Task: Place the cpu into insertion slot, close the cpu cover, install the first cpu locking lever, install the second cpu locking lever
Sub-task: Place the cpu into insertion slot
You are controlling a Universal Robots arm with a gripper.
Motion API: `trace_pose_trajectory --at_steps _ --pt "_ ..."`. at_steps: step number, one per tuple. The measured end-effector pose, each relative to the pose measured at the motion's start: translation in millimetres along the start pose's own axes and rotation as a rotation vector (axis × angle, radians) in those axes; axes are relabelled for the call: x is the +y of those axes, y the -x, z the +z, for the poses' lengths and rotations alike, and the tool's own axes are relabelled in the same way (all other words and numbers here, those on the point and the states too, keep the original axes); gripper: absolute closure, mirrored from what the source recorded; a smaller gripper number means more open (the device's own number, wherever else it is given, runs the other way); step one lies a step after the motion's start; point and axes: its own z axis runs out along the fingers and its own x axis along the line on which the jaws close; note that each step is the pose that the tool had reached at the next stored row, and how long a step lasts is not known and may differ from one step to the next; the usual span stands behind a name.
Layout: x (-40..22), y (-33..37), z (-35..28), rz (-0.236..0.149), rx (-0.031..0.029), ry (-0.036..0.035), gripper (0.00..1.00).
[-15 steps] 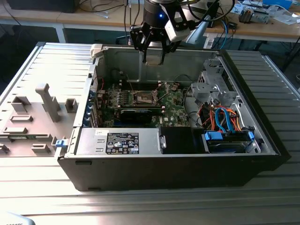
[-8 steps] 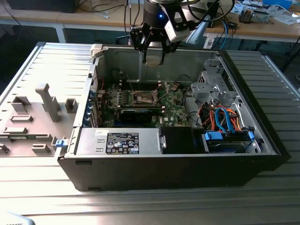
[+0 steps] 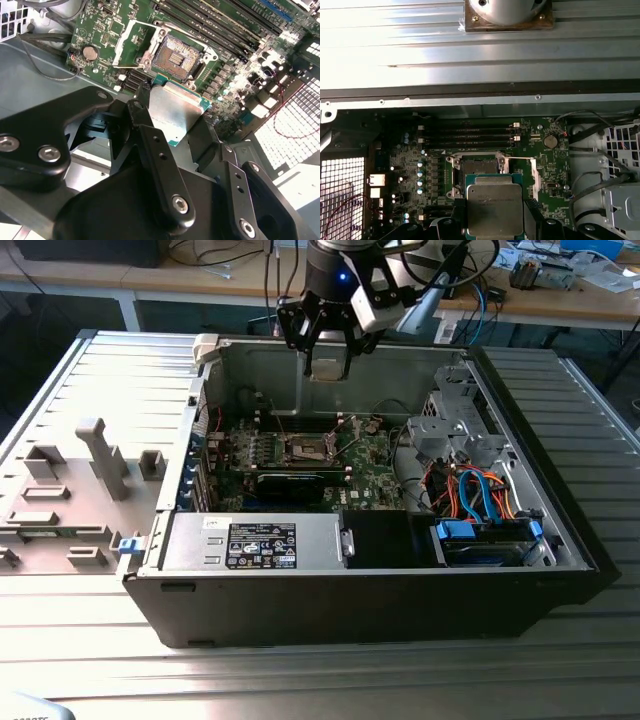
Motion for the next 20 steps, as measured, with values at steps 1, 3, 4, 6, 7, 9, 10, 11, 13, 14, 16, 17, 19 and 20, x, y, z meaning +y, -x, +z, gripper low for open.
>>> trace_pose_trajectory --at_steps 1,3,4,6,7,9,10,11,13,14,16,17,19,20 --pt "0.0 0.0 0.3 0.0 0.0 -0.0001 0.46" --pt "-0.1 0.0 1.0 0.0 0.0001 -0.0001 0.46" --pt "-0.1 0.0 1.3 0.0 0.0001 -0.0001 0.46" --pt "-0.1 0.0 1.8 0.0 0.0001 -0.0001 0.46" --pt "-0.2 0.0 2.0 0.0 0.0 -0.0001 0.46" --pt "-0.2 0.0 2.4 0.0 0.0 -0.0001 0.46" --pt "-0.2 -0.1 2.5 0.0 0.0 -0.0001 0.46" --pt "-0.2 -0.1 2.7 0.0 0.0 -0.0001 0.46" --pt "-0.2 -0.2 3.1 0.0 0.0 0.0 0.46" --pt "-0.1 -0.3 3.2 0.0 -0.0001 0.0 0.46" --pt "-0.1 -0.4 3.5 0.0 0.0 0.0 0.46" --pt "0.0 -0.4 3.7 0.0 -0.0001 -0.0001 0.46" --pt "0.2 -0.5 4.0 0.0 0.0001 -0.0001 0.46" --pt "0.2 -0.6 4.1 0.0 0.0 -0.0002 0.46"
